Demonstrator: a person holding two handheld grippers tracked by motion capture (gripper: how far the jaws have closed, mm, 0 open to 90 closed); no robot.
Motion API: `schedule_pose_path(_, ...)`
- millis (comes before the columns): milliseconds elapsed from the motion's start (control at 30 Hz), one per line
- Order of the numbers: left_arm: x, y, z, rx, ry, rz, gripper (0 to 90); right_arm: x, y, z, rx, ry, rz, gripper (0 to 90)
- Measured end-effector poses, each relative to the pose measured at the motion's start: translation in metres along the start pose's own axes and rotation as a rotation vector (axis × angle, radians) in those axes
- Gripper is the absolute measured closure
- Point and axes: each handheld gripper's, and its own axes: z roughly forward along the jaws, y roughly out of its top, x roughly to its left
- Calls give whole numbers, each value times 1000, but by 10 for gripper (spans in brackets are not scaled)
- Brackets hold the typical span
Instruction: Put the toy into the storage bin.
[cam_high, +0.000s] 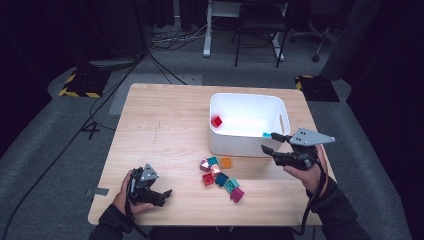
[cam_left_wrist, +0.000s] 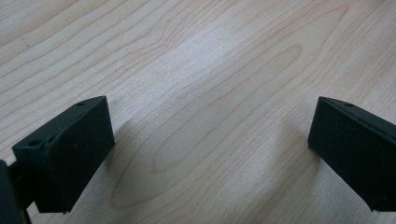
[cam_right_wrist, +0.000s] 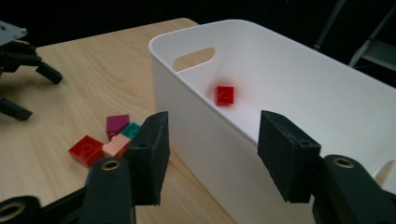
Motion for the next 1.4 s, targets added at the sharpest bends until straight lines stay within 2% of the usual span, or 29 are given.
schedule_pose_path(33, 0, 0, 0, 0, 0, 0, 5, 0, 0, 0, 0, 0, 0, 450)
schedule_pose_path(67, 0, 0, 0, 0, 1, 0, 5, 8, -9, 1, 10, 28, 0, 457)
schedule_pose_path(167, 0, 0, 0, 0, 0, -2, 5, 20, -22, 5, 24, 68, -5, 447)
schedule_pose_path(267, 0, 0, 0, 0, 0, -2, 5, 31, -33, 9, 50, 97, -30, 433)
schedule_pose_path(400, 0, 0, 0, 0, 0, -2, 5, 46, -44, 17, 67, 143, -25, 420)
schedule_pose_path(500, 0, 0, 0, 0, 0, -2, 5, 52, -49, 21, 84, 155, -42, 411)
schedule_pose_path(533, 0, 0, 0, 0, 0, -2, 5, 58, -54, 24, 94, 179, -44, 411)
schedule_pose_path(633, 0, 0, 0, 0, 0, -2, 5, 63, -59, 26, 98, 194, -45, 408)
schedule_pose_path(700, 0, 0, 0, 0, 0, -2, 5, 72, -67, 29, 115, 219, -30, 396)
schedule_pose_path(800, 0, 0, 0, 0, 0, -2, 5, 75, -72, 32, 130, 234, -35, 393)
schedule_pose_path(933, 0, 0, 0, -1, -1, -1, 5, 88, -87, 42, 167, 266, -41, 395)
schedule_pose_path(1067, 0, 0, 0, 1, -7, -6, 5, 94, -95, 48, 192, 259, -41, 391)
schedule_pose_path(1133, -1, 0, 0, 0, -8, -8, 5, 94, -96, 50, 191, 262, -47, 394)
schedule_pose_path(1200, -1, 0, 0, 0, -8, -10, 5, 96, -101, 52, 170, 237, -58, 433)
schedule_pose_path(1233, 0, 0, 0, 2, -9, -7, 5, 99, -103, 53, 163, 232, -38, 435)
schedule_pose_path(1400, -1, 0, 0, 0, -9, -9, 5, 101, -108, 58, 197, 236, -29, 453)
